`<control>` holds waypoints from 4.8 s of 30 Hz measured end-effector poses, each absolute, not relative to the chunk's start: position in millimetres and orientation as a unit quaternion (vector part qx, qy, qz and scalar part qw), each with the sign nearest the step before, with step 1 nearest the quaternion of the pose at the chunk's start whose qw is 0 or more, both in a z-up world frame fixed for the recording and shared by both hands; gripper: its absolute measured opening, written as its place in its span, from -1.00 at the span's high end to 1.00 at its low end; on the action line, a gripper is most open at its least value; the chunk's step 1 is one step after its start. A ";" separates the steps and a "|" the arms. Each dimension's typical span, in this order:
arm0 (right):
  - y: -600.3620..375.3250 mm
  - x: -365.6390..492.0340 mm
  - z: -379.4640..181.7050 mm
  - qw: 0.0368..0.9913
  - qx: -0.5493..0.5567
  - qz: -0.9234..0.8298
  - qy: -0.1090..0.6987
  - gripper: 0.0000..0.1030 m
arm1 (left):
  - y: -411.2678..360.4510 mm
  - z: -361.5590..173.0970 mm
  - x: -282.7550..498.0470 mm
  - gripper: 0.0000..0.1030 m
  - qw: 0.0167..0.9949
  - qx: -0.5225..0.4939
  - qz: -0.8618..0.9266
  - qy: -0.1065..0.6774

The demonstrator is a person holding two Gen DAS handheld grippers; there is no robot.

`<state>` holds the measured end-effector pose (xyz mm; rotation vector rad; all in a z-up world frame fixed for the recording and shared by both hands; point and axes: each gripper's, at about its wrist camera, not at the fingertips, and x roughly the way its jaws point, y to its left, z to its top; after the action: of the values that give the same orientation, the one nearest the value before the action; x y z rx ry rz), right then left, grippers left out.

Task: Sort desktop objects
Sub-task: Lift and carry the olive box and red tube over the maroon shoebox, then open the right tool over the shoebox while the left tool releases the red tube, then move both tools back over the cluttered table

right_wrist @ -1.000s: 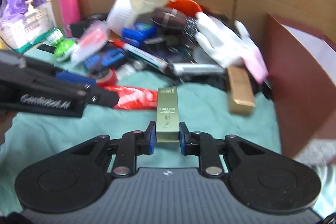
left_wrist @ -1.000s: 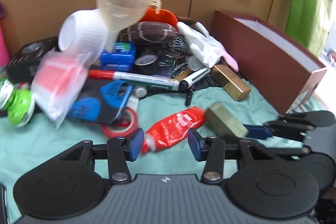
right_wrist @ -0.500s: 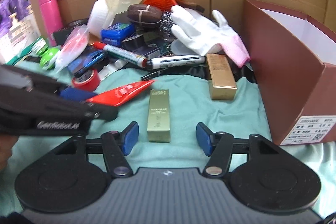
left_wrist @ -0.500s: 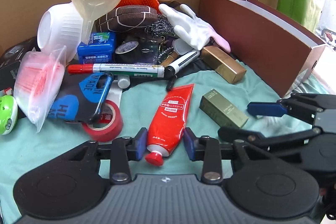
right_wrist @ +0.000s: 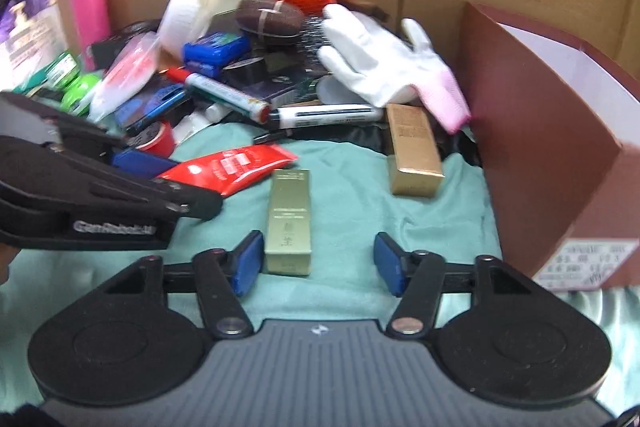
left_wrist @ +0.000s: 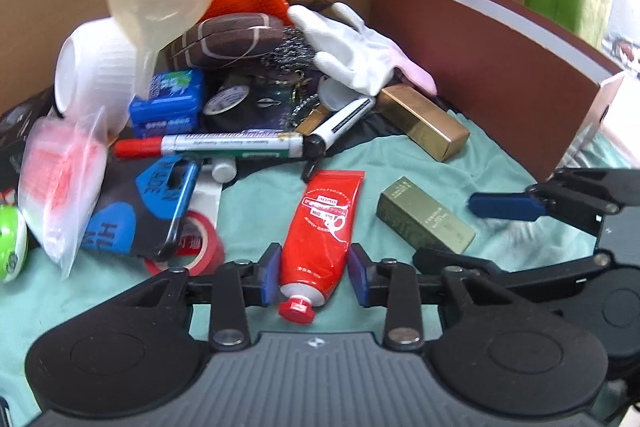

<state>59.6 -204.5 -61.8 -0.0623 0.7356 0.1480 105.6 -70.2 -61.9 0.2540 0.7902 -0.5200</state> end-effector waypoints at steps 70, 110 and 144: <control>-327.2 8.9 95.2 0.987 -0.018 0.009 0.161 0.59 | -169.6 81.1 94.6 0.29 0.897 0.014 -0.356 0.260; -365.3 51.7 32.0 0.971 0.024 -0.084 0.221 -0.82 | -209.4 40.7 109.1 -1.00 0.924 -0.007 -0.308 0.228; -114.6 66.0 -34.0 0.954 -0.039 0.160 0.251 -0.90 | 66.8 -20.0 81.3 -1.00 0.968 -0.026 -0.061 0.243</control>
<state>66.0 -114.6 -34.0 -0.0802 0.5094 0.3242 81.3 66.8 -20.0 -0.0526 0.4916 -0.1230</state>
